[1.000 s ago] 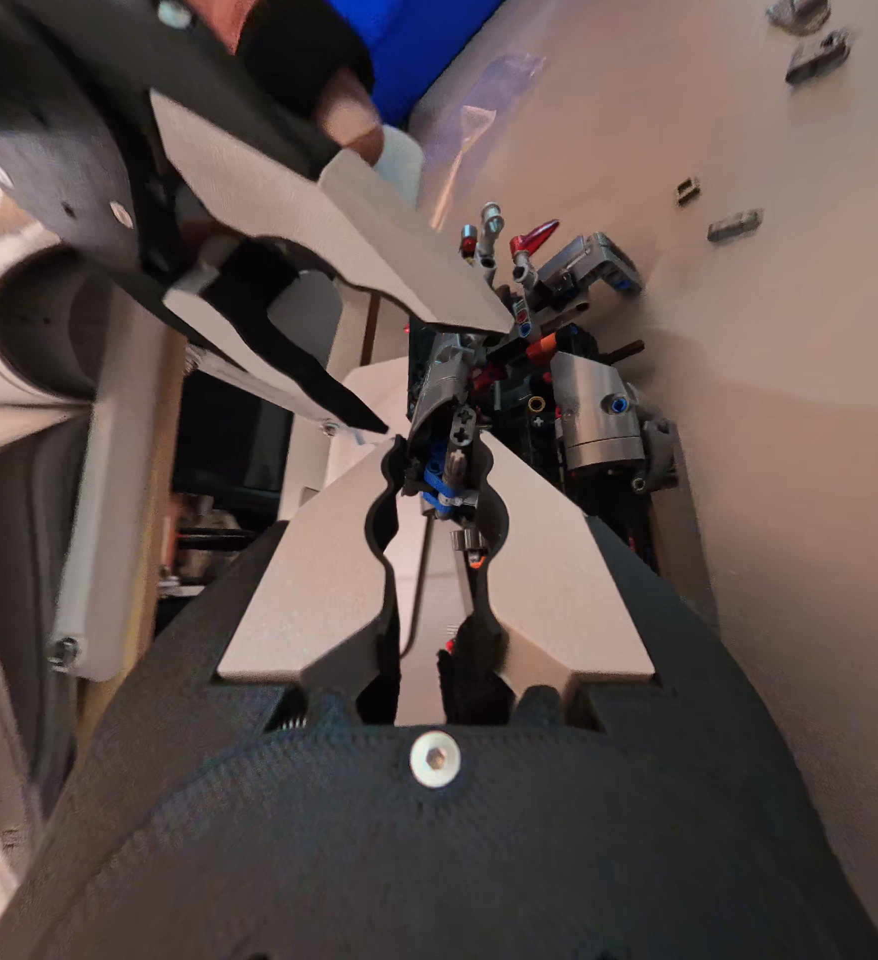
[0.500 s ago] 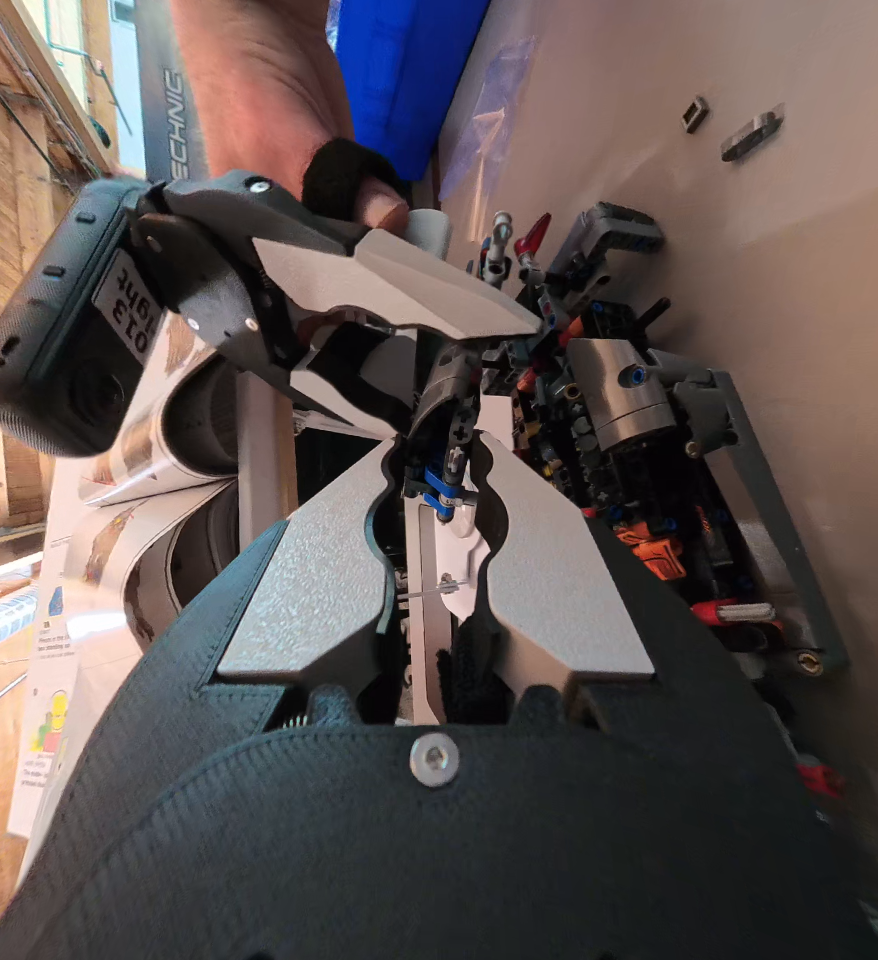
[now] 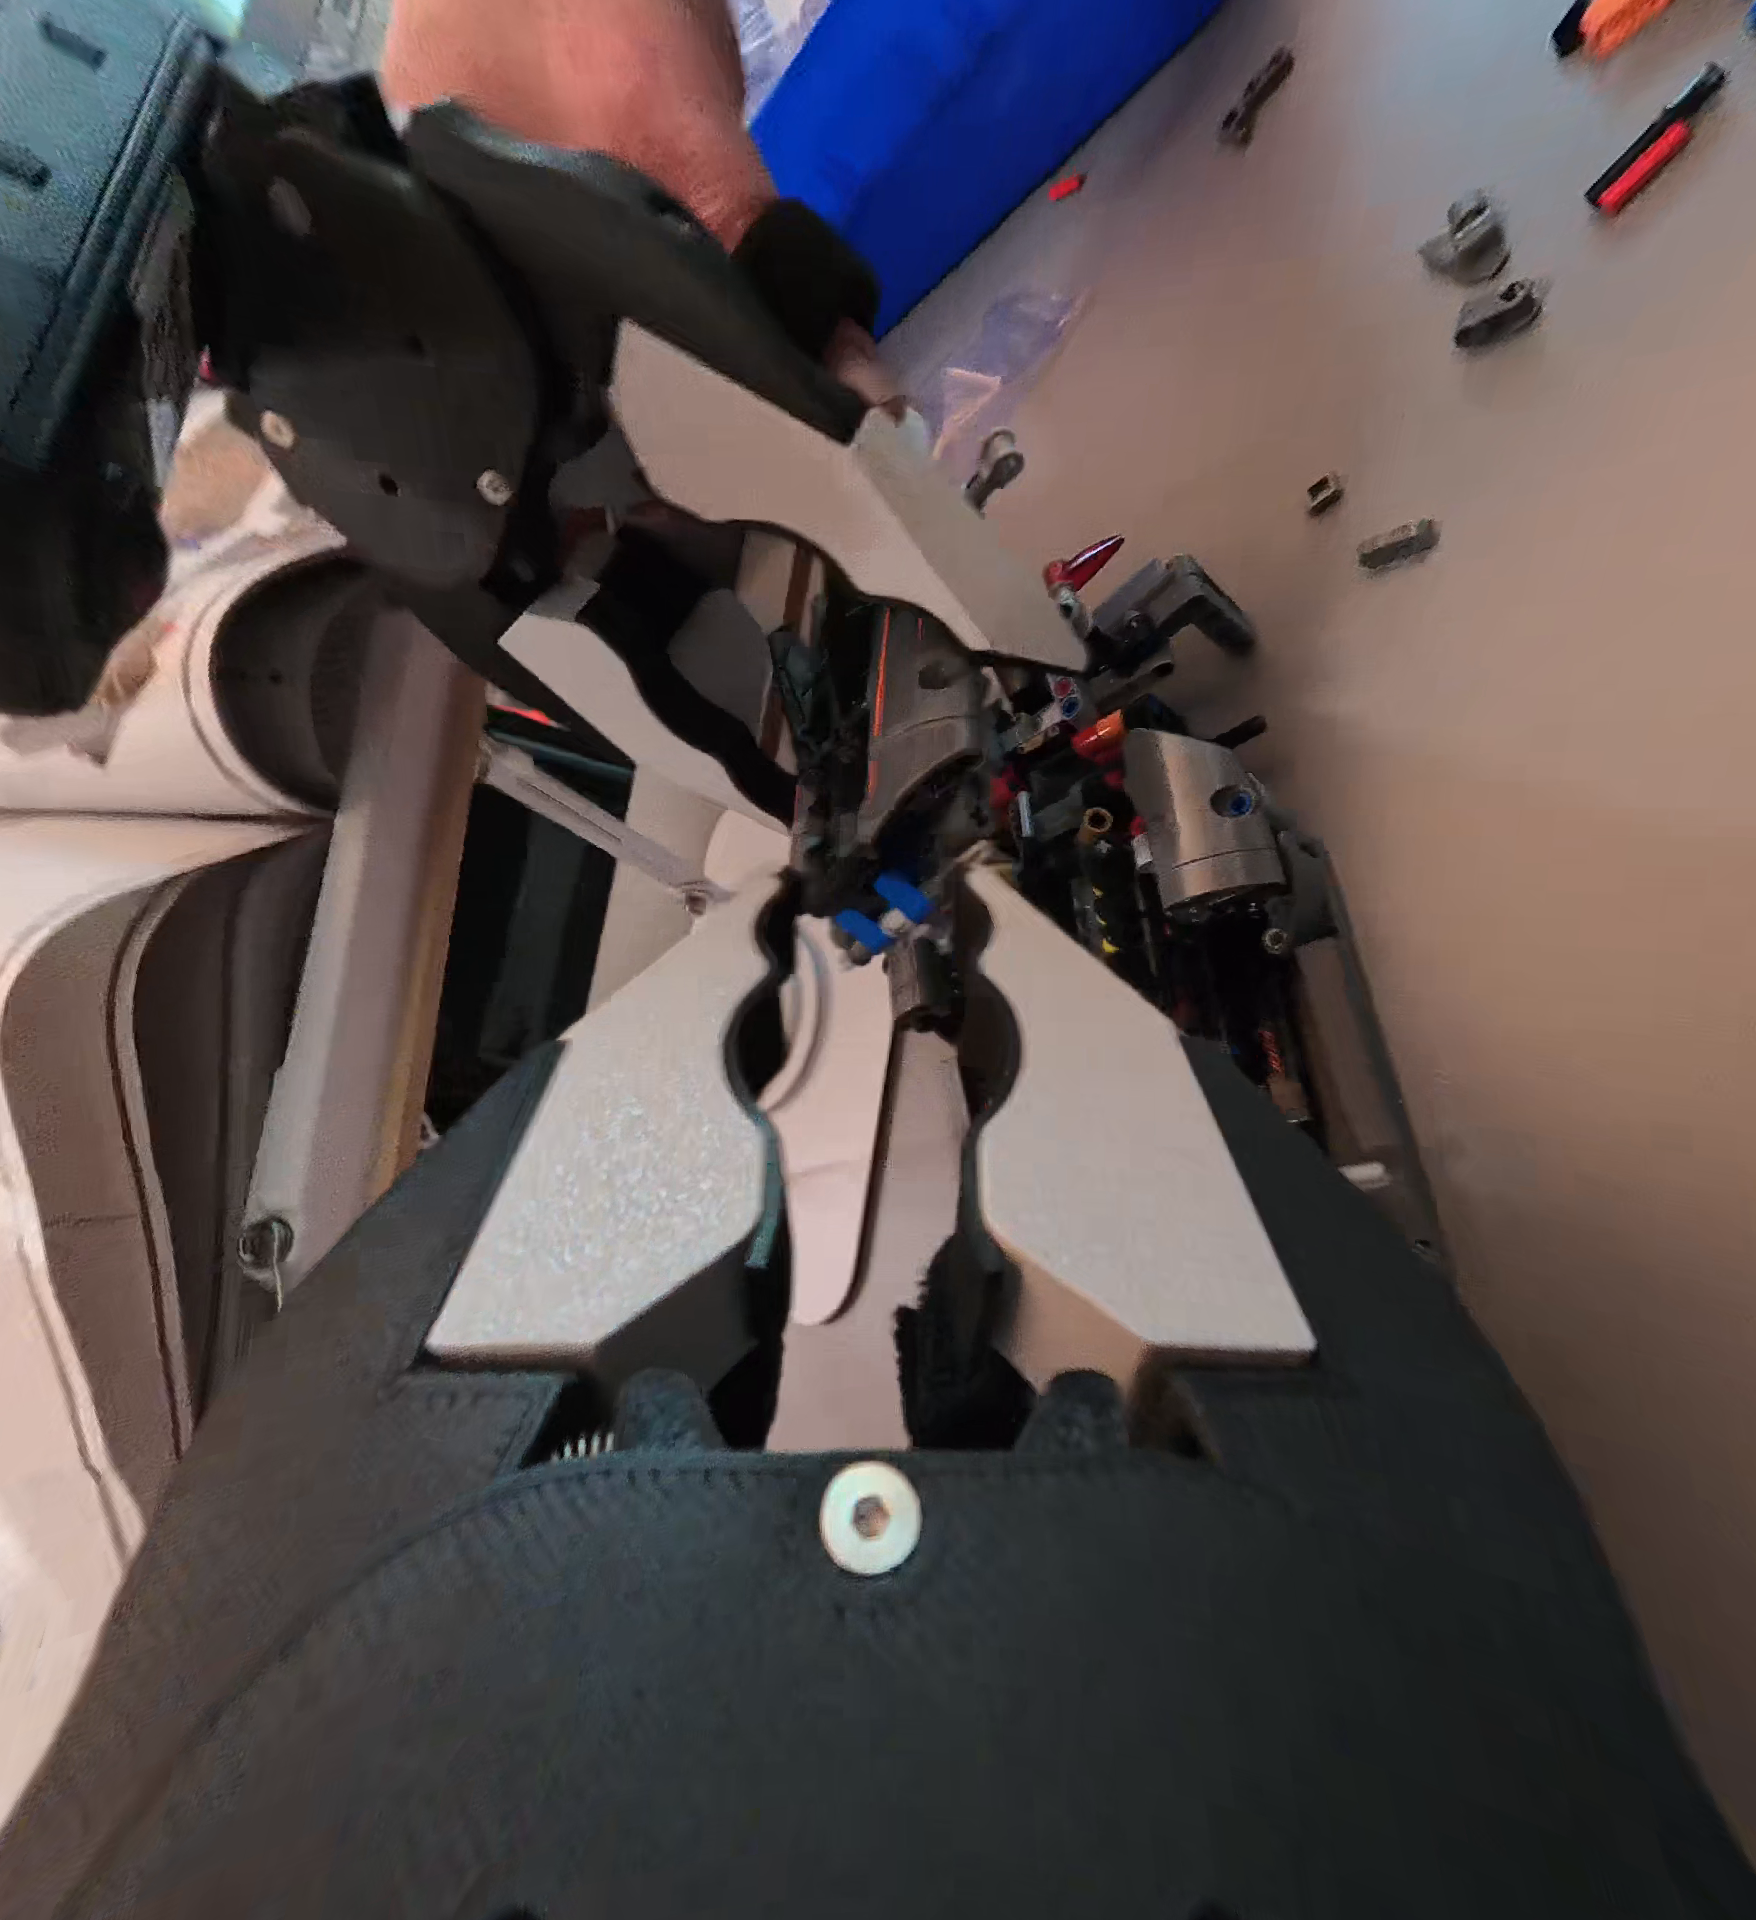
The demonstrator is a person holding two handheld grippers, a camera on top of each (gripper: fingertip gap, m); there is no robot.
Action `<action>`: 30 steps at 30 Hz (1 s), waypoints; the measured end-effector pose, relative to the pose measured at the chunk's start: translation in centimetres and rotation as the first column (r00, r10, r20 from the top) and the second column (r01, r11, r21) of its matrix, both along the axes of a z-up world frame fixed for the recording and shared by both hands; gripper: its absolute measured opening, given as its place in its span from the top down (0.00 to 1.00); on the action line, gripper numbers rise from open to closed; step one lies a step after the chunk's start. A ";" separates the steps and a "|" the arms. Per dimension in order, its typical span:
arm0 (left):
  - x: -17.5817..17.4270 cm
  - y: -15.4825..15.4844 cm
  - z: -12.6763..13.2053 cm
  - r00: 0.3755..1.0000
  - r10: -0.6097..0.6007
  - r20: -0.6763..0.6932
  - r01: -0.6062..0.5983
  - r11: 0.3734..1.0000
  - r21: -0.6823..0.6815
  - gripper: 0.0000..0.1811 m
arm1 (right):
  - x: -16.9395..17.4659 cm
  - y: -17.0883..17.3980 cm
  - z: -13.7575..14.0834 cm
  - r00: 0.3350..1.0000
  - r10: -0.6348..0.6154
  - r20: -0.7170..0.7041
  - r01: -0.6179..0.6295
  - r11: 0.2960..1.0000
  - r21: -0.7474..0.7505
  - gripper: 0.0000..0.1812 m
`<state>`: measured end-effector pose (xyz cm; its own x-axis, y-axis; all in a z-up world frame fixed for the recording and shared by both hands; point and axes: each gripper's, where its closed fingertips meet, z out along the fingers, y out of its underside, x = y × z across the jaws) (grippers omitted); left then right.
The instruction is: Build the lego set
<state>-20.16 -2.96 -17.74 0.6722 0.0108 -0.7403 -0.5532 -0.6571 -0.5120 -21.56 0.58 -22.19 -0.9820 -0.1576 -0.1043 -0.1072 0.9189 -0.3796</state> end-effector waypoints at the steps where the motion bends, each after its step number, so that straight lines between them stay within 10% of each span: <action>1: -0.2 -0.2 0.2 1.000 0.009 0.027 -0.009 1.000 0.009 0.90 | -0.1 0.0 -0.2 1.000 0.003 -0.014 -0.002 1.000 0.022 0.57; 30: -2.0 -0.3 -2.7 0.944 0.002 0.329 0.032 0.995 -0.097 1.00 | -0.1 -1.2 -1.5 0.999 -0.042 0.028 0.037 0.988 0.151 0.57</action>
<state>-22.18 -3.22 -20.45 0.8775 -0.0636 -0.4754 -0.3759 -0.7069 -0.5992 -21.67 -0.61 -23.64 -0.9831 -0.0991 -0.1542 -0.0602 0.9692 -0.2389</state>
